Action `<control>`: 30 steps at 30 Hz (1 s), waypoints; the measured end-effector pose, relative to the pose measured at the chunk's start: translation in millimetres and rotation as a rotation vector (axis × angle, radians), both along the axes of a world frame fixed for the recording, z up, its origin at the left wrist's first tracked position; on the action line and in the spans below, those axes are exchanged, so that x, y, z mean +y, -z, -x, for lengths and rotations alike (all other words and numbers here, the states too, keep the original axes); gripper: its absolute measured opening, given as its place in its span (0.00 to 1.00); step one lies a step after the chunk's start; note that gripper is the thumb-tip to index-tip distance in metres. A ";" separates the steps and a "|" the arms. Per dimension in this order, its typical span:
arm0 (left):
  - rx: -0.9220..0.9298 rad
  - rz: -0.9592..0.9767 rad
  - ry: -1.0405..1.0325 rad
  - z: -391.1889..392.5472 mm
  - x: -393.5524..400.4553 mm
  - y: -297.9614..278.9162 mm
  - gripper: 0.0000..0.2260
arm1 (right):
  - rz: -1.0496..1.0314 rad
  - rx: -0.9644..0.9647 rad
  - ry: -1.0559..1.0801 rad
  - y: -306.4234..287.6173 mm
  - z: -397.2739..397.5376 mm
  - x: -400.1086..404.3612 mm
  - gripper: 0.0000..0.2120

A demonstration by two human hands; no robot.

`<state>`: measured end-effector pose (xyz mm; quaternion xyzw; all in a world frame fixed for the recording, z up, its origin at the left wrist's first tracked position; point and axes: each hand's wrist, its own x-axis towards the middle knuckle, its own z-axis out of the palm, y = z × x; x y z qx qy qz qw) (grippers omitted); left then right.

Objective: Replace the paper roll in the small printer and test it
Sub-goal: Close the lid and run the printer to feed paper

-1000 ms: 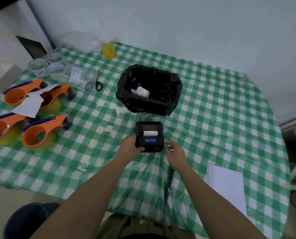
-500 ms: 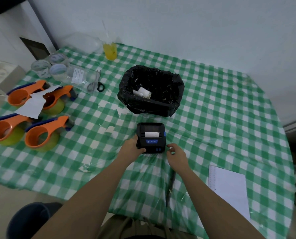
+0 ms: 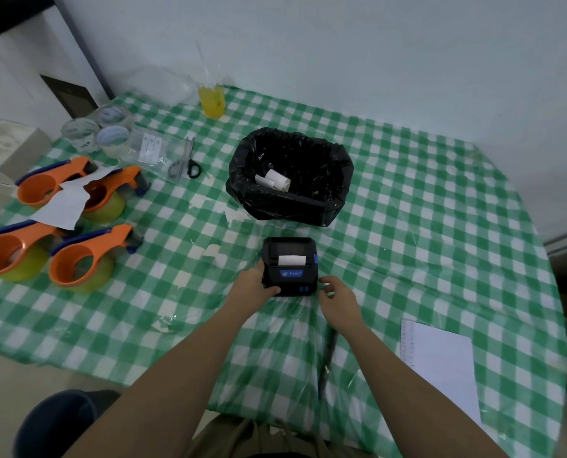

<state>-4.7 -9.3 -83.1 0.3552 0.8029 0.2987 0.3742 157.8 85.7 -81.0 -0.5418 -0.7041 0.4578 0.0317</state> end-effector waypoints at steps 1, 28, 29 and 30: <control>0.000 -0.002 -0.001 -0.1 0.0 0.2 0.27 | 0.000 0.004 0.000 -0.3 0.1 0.4 0.15; 0.057 0.032 0.027 -1.7 0.8 -1.0 0.26 | -0.022 -0.028 -0.071 -4.4 4.7 -1.0 0.16; 0.055 0.032 0.027 -1.9 0.7 -1.6 0.26 | -0.022 -0.032 -0.078 -4.7 4.4 -0.7 0.16; 0.055 0.029 0.027 -2.3 0.4 -2.1 0.26 | -0.022 -0.037 -0.086 -5.0 4.0 -0.4 0.16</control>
